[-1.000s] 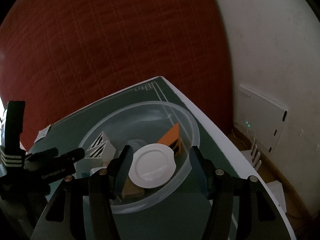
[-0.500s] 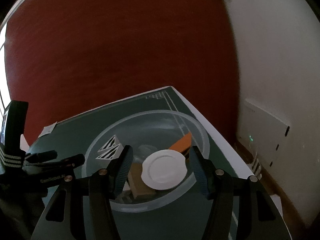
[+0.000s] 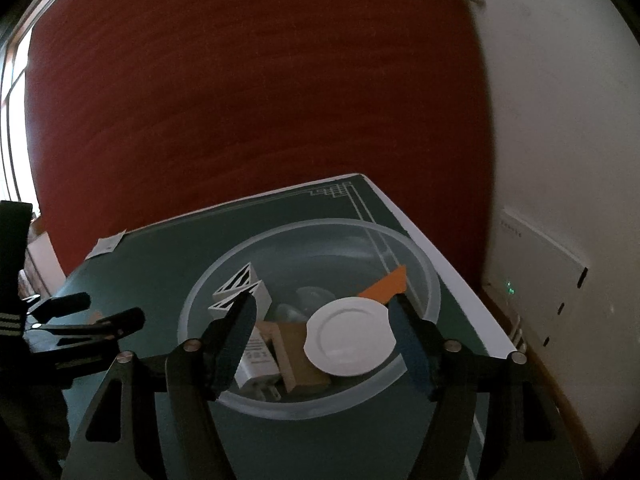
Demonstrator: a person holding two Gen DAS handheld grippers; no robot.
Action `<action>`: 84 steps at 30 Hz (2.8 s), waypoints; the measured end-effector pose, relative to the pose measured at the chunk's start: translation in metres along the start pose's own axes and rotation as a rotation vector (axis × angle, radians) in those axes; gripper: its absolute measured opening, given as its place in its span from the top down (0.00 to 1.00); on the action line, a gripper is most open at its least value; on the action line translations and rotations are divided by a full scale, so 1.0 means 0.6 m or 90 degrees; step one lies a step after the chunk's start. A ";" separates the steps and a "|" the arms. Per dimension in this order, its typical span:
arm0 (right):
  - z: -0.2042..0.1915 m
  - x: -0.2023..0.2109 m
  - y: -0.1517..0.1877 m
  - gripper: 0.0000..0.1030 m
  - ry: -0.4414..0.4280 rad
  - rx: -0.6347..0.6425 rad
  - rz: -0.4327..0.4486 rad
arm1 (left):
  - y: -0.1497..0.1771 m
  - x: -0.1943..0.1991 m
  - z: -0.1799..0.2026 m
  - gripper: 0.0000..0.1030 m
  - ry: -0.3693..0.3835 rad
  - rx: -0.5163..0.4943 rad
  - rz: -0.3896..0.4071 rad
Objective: Organize rigid objects
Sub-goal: 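Open the left tool and move both tools back from the bowl, then grasp the orange striped triangular block with the left tool, then grasp the tan wooden wedge with the right tool while the left tool holds the triangle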
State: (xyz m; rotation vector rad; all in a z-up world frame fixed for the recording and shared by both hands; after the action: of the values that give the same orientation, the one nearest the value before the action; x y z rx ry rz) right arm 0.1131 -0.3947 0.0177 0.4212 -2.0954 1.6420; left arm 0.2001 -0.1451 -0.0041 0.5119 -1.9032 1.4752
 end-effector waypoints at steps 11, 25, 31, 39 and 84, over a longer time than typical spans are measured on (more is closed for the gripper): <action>-0.006 0.000 0.001 0.32 0.015 0.010 -0.002 | 0.024 0.018 -0.049 0.08 -0.026 0.028 0.002; -0.093 0.026 0.019 0.19 -0.074 0.064 -0.033 | 0.065 0.034 -0.130 0.07 -0.041 0.079 -0.004; -0.143 0.030 0.037 0.19 -0.135 0.062 -0.073 | 0.091 0.038 -0.191 0.07 -0.062 0.116 -0.014; -0.207 0.037 0.058 0.19 -0.184 0.097 -0.098 | 0.119 0.029 -0.249 0.06 -0.078 0.157 -0.036; -0.442 -0.124 0.115 0.41 -0.253 0.249 -0.259 | 0.147 -0.003 -0.275 0.58 -0.002 0.199 -0.042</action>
State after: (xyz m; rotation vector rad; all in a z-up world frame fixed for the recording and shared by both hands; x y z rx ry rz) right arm 0.1839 -0.1232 -0.0262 1.3009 -1.7593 1.8118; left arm 0.1864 0.0371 -0.0434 0.7104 -1.6478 1.7382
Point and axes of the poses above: each gripper's, at about its wrist camera, not at the fingertips, and x roughly against the way its jaws point, z to its right, y to its underside, the point moved 8 cm from there along -x, roughly the way its jaws point, and after that the axes turned 4 degrees about -z, right-handed, at the moved point
